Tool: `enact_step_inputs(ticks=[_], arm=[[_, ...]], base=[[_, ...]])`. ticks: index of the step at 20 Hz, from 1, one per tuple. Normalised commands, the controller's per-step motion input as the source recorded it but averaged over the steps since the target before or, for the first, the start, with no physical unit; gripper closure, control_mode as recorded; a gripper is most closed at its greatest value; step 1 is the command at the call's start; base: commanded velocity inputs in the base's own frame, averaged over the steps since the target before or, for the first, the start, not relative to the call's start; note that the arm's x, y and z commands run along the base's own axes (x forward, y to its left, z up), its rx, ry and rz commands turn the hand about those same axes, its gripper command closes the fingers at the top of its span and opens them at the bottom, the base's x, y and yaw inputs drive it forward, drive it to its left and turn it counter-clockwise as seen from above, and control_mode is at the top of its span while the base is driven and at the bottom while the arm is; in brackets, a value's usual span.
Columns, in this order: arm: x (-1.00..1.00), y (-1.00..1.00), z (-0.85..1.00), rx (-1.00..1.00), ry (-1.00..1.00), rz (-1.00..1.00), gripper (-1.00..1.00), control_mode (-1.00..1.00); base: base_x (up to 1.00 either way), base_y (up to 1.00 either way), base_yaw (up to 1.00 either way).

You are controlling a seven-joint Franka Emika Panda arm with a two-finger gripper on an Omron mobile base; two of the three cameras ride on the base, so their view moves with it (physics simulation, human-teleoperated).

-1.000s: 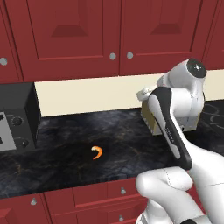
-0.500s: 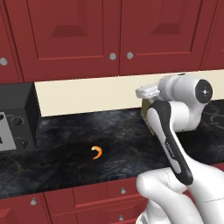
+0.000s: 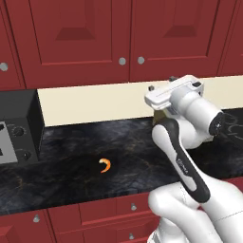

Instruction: Retrieve the tupperware from the cabinet, then place the raw meat into the tupperware to avoid contamination.

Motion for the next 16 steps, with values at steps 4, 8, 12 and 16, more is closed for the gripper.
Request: enact_step_inputs(ticks=[4,8,12,16], arm=[[0.19,0.03,0.42,0.0,-0.09,0.05,-1.0,-1.0],[0.22,0.18,0.42,-0.02,-0.01,0.01,-1.0,-1.0],[0.39,0.17,0.16,-0.02,0.01,0.0,-1.0,-1.0],[0.44,0.01,0.0,0.0,0.01,0.0,-1.0,-1.0]], base=[[0.0,0.0,0.0],[0.0,0.0,0.0],[0.0,0.0,0.0],[0.0,0.0,0.0]])
